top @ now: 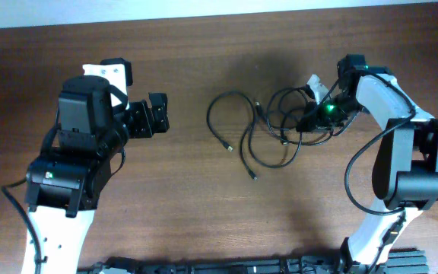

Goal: Untangle cables
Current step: 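Grasp the next black cable with the right gripper, then lift the cable with the right gripper and place it off the right side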

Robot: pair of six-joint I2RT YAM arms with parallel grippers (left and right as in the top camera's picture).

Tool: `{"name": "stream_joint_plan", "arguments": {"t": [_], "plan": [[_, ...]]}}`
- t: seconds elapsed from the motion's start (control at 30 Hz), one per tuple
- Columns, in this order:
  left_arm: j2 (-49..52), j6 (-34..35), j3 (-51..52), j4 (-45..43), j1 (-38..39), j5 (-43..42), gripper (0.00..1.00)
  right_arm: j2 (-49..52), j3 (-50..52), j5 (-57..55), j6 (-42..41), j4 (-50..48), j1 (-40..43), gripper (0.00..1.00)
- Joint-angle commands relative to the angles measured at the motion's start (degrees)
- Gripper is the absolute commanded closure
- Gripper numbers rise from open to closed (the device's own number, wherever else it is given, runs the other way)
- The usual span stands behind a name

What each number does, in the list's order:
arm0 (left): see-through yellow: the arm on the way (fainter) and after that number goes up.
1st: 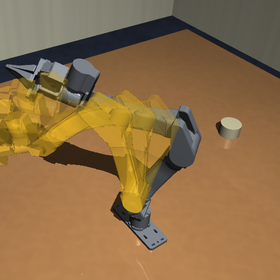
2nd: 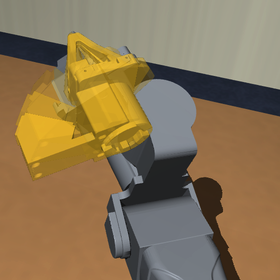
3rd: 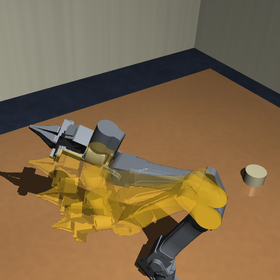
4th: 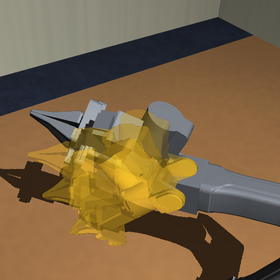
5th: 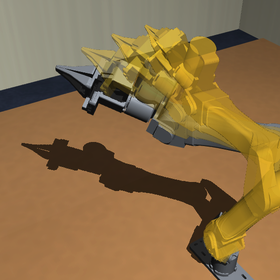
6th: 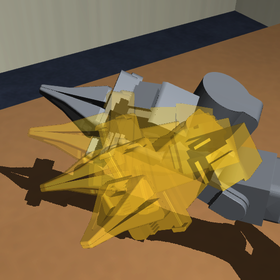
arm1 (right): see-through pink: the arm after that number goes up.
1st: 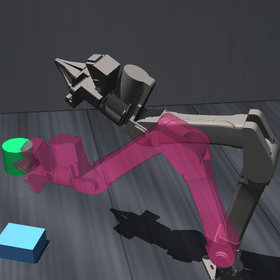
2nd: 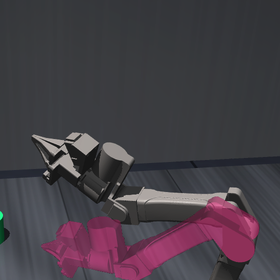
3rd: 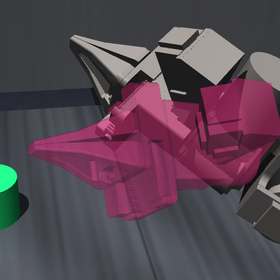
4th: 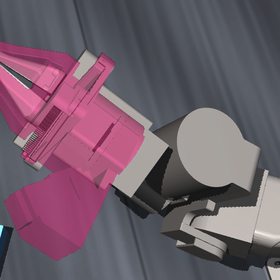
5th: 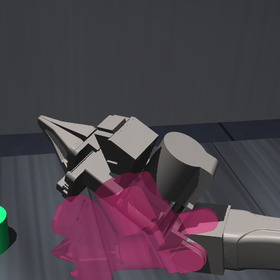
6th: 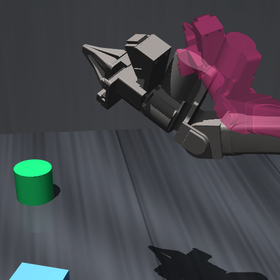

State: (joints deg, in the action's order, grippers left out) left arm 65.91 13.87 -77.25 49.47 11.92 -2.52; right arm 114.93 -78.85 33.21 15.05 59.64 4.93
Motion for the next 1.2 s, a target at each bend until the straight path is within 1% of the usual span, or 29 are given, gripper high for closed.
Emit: {"name": "stream_joint_plan", "arguments": {"t": [0.0, 0.17, 0.27, 0.37, 0.6, 0.77, 0.87, 0.9, 0.97, 1.1, 1.17], "plan": [[0.1, -0.9, -0.7, -0.3, -0.3, 0.4, 0.01, -1.7, -4.7, 4.3, -1.6, 4.7, 0.0, 0.96], [0.1, -0.9, -0.7, -0.3, -0.3, 0.4, 0.01, -6.4, -15.5, 4.3, -1.6, 12.6, -0.1, 0.96], [0.1, -0.9, -0.7, -0.3, -0.3, 0.4, 0.01, -9.9, -24.3, 4.3, -1.6, 16.7, -0.1, 0.96], [0.1, -0.9, -0.7, -0.3, -0.3, 0.4, 0.02, -13.4, -35.2, 4.3, -2.4, 19.9, -0.1, 0.96], [0.1, -0.9, -0.7, -0.3, -0.3, 0.4, 0.01, -16.5, -56.6, 4.0, -8.3, 20.7, 0.0, 0.96], [0.1, -0.9, -0.7, -0.3, -0.4, 0.4, 0.01, -16.5, -68.4, 1.4, -12.6, 20.1, 0.0, 0.96], [0.1, -0.9, -0.7, -0.3, -0.3, 0.4, 0.01, -16.5, -71.7, -3.0, -15.4, 19.8, 0.0, 0.96], [0.1, -0.9, -0.7, -0.3, -0.3, 0.4, 0.01, -16.5, -72.5, -3.8, -17.6, 19.0, 0.0, 0.96], [0.1, -0.9, -0.7, -0.3, -0.3, 0.4, 0.01, -16.5, -73.0, -3.7, -20.1, 17.8, 0.0, 0.96], [0.1, -0.9, -0.7, -0.3, -0.4, 0.4, 0.01, -16.6, -73.0, -3.6, -27.6, 13.6, 0.0, 0.96], [0.1, -0.9, -0.7, -0.3, -0.4, 0.4, 0.01, -16.6, -73.0, -1.4, -30.4, 11.3, 0.0, 0.96]]}}
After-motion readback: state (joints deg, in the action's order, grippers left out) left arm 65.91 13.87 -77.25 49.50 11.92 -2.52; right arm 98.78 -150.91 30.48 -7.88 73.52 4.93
